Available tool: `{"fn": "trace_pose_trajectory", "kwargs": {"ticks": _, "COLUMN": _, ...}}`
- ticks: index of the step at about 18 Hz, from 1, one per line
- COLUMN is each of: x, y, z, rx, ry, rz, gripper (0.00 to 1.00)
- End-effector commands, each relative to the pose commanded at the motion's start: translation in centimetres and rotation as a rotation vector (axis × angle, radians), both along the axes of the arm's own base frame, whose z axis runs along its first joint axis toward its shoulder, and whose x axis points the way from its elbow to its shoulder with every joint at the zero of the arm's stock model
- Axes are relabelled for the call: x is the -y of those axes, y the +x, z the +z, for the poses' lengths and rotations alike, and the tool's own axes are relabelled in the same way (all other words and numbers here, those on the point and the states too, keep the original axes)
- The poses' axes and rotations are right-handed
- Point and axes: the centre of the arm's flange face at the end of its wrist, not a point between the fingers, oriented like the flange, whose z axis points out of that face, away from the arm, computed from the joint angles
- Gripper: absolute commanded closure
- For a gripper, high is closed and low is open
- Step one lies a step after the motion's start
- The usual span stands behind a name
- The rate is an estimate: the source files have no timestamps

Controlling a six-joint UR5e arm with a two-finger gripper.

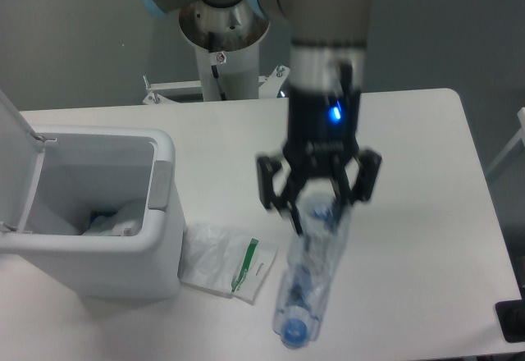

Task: Place the trash in the trash can
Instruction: 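Lift the bottle up off the table, then carry the bottle over the trash bin and release it inside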

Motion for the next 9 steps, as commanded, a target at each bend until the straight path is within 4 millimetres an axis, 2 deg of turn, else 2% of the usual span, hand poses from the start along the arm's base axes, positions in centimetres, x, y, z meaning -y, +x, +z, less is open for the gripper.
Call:
{"fn": "trace_pose_trajectory", "kwargs": {"ticks": 2, "x": 1.5, "y": 4.1, "z": 1.9, "rx": -0.052, "ry": 0.008, "rz": -0.056, "gripper": 0.55}}
{"fn": "trace_pose_trajectory", "kwargs": {"ticks": 4, "x": 2.8, "y": 8.7, "z": 2.6, "rx": -0.097, "ry": 0.007, "rz": -0.127, "gripper": 0.54}}
{"fn": "trace_pose_trajectory", "kwargs": {"ticks": 7, "x": 4.0, "y": 14.6, "z": 1.7, "rx": -0.119, "ry": -0.010, "rz": -0.224, "gripper": 0.54}}
{"fn": "trace_pose_trajectory", "kwargs": {"ticks": 9, "x": 5.0, "y": 16.9, "z": 0.4, "rx": -0.115, "ry": -0.025, "rz": -0.260, "gripper": 0.51}}
